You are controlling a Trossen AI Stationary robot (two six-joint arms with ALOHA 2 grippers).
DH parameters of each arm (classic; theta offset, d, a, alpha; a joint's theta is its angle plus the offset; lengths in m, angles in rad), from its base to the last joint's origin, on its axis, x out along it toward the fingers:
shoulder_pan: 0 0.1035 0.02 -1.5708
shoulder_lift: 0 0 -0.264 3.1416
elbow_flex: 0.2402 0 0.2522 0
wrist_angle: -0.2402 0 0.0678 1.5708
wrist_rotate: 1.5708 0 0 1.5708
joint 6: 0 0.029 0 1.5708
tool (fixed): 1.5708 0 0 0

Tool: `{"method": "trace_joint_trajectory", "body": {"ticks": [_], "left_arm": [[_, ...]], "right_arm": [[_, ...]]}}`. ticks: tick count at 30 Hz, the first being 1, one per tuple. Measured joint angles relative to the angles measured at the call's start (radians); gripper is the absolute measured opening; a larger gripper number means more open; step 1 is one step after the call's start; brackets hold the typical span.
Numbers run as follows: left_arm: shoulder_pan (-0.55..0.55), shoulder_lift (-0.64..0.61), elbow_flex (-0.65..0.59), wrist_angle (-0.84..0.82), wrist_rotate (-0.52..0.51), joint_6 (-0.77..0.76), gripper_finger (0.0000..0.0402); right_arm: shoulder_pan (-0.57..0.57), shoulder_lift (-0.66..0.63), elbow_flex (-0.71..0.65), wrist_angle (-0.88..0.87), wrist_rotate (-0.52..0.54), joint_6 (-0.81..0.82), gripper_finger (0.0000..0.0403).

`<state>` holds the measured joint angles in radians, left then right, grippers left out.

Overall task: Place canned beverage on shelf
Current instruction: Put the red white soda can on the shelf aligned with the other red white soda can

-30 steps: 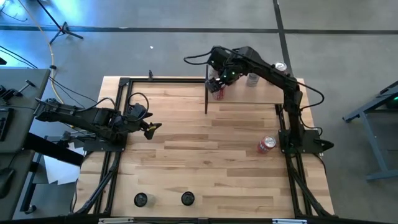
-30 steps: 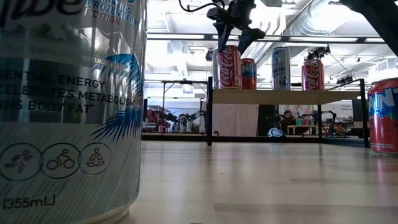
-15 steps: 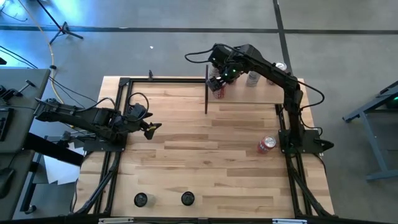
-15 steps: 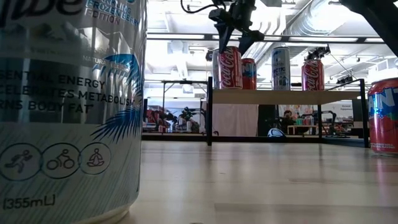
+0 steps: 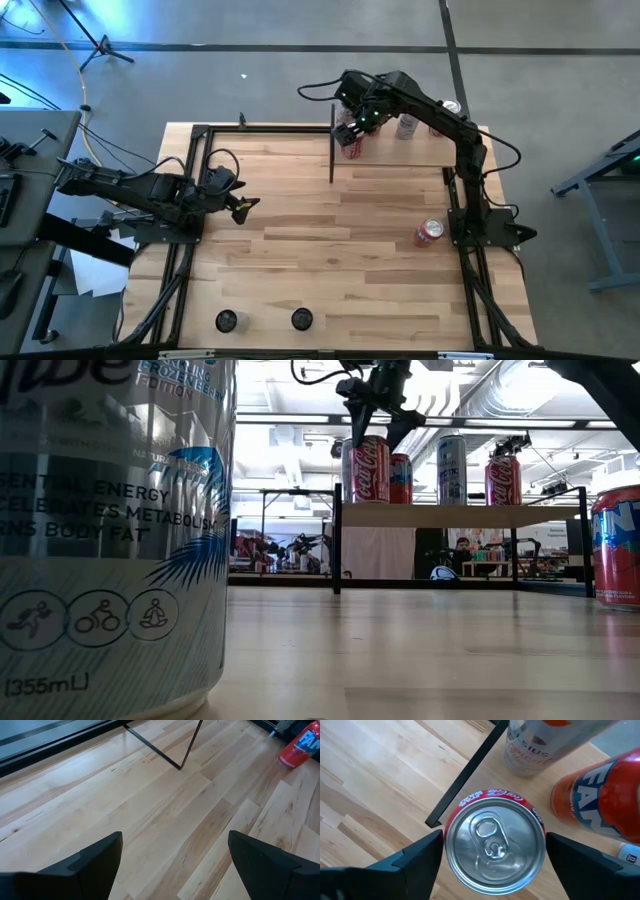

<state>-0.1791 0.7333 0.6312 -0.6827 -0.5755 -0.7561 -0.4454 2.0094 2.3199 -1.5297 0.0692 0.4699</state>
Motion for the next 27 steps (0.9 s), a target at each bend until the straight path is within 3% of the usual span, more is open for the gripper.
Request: {"method": "trace_joint_trajectory", "body": {"ticks": [9,18,22,27], "left_arm": [[0.0,0.0,0.0,0.0,0.0,0.0,0.0337],[0.0,0.0,0.0,0.0,0.0,0.0,0.0337],[0.0,0.0,0.0,0.0,0.0,0.0,0.0337],[0.0,0.0,0.0,0.0,0.0,0.0,0.0337]], "right_arm": [[0.0,0.0,0.0,-0.023,0.003,0.023,0.0395],[0.035,-0.008,0.0,-0.042,0.019,0.111,0.0399],[0.103,-0.036,0.001,-0.042,0.104,0.18,0.0399],[0.218,-0.069,0.001,-0.042,0.286,0.369,0.0399]]}}
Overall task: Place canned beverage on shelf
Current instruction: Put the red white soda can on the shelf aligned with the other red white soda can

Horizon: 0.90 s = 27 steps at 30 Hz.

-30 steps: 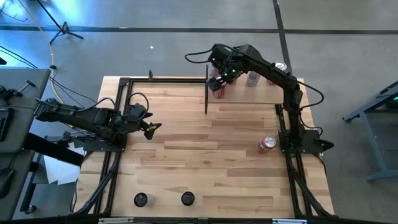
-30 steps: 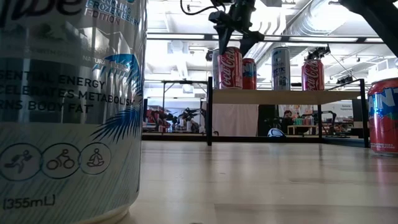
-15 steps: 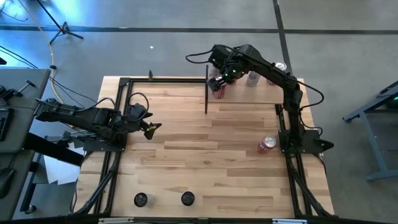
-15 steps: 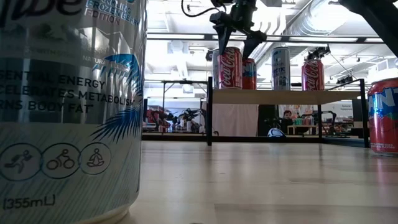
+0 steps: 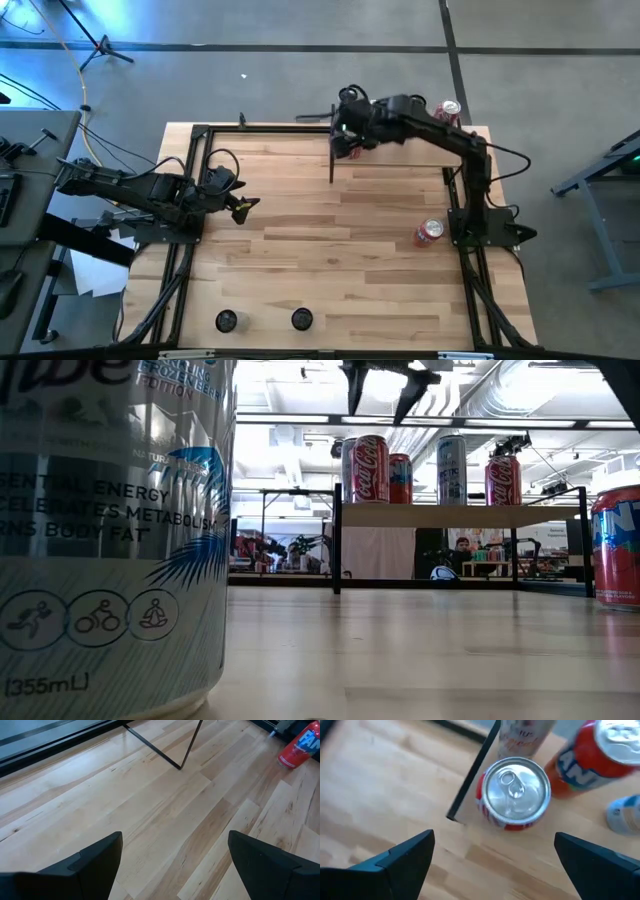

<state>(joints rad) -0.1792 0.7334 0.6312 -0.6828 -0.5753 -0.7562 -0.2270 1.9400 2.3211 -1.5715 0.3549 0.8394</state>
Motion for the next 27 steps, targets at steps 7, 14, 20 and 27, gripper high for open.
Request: {"method": "trace_joint_trajectory", "body": {"ticks": [7,14,20,27], "left_arm": [[0.0,0.0,0.0,0.0,0.0,0.0,0.0337],[0.0,0.0,0.0,0.0,0.0,0.0,0.0337],[0.0,0.0,0.0,0.0,0.0,0.0,0.0337],[0.0,0.0,0.0,0.0,0.0,0.0,0.0337]], "right_arm": [[0.163,-0.002,-0.077,0.002,0.332,0.332,0.0398],[0.243,0.001,-0.29,0.003,0.525,0.593,0.0385],[0.277,0.001,-0.412,0.071,0.671,0.723,0.0376],[0.281,0.0,-0.537,0.191,0.779,0.831,0.0376]]}}
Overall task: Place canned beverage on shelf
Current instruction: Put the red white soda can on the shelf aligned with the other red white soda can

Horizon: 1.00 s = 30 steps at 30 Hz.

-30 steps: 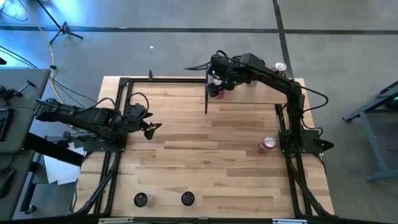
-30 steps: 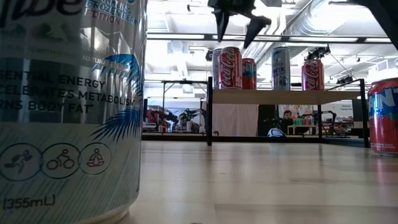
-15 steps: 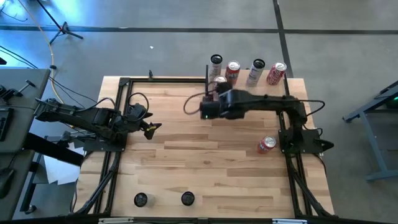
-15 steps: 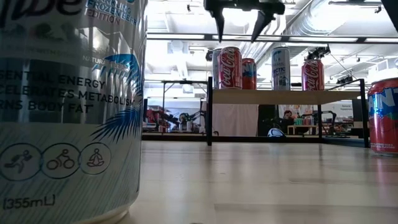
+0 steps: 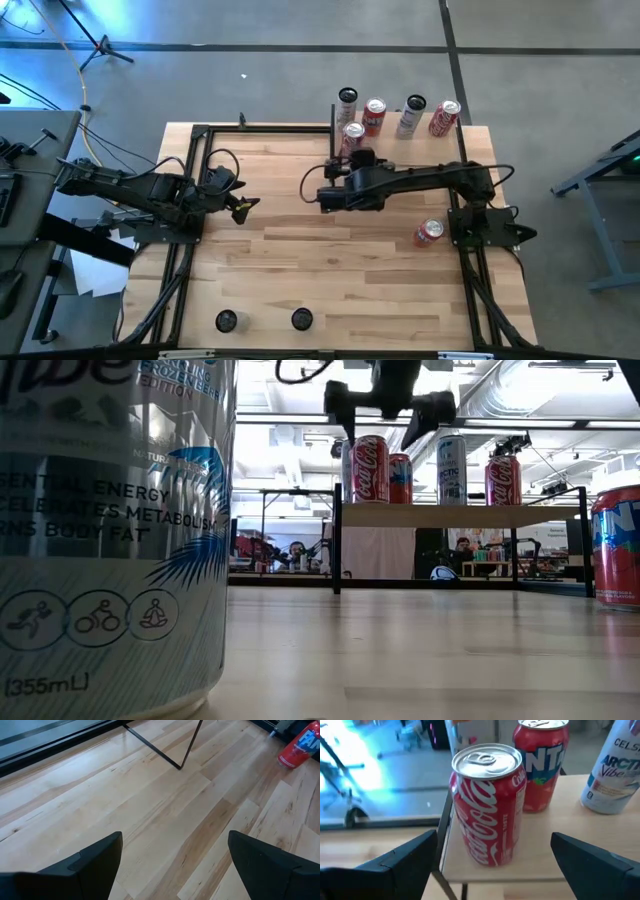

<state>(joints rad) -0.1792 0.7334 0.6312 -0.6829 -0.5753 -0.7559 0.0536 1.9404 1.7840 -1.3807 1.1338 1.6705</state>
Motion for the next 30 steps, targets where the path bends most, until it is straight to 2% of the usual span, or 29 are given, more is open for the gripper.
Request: {"method": "trace_joint_trajectory", "body": {"ticks": [13,21,30], "left_arm": [[0.0,0.0,0.0,0.0,0.0,0.0,0.0337],[0.0,0.0,0.0,0.0,0.0,0.0,0.0337],[0.0,0.0,0.0,0.0,0.0,0.0,0.0337]], "right_arm": [[-0.003,0.0,-0.197,0.096,0.181,0.196,0.0375],[-0.035,0.0,-0.261,0.189,0.203,0.154,0.0375],[-0.08,0.0,-0.263,0.218,0.202,0.079,0.0375]]}}
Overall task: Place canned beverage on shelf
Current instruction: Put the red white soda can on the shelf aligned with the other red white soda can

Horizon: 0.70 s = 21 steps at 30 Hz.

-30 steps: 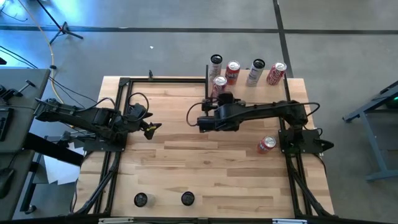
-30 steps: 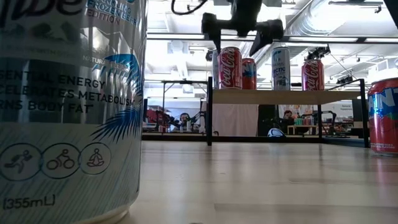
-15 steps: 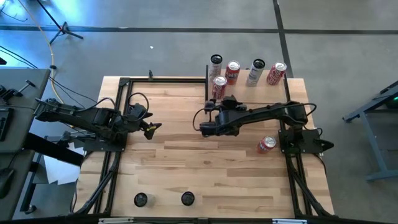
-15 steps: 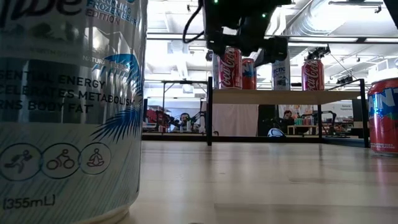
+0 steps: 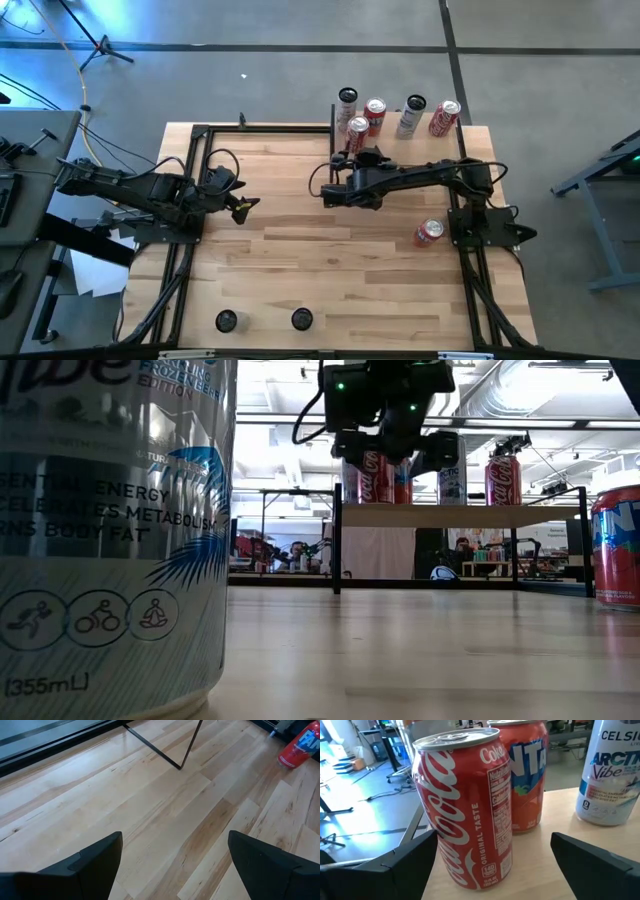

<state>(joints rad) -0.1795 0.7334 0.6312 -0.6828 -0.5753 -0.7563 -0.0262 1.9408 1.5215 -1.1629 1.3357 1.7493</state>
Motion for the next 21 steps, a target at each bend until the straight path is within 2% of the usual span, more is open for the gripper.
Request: {"method": "trace_joint_trajectory", "body": {"ticks": [5,9,14,21], "left_arm": [[0.0,0.0,0.0,0.0,0.0,0.0,0.0337],[0.0,0.0,0.0,0.0,0.0,0.0,0.0337],[0.0,0.0,0.0,0.0,0.0,0.0,0.0337],[0.0,0.0,0.0,0.0,0.0,0.0,0.0337]], "right_arm": [[-0.002,0.0,0.0,0.011,-0.004,0.005,0.0371],[0.0,0.0,0.0,0.027,-0.018,0.005,0.0349],[0.007,0.0,0.0,0.031,-0.037,0.052,0.0293],[0.026,0.0,0.0,0.031,-0.044,0.083,0.0182]]}}
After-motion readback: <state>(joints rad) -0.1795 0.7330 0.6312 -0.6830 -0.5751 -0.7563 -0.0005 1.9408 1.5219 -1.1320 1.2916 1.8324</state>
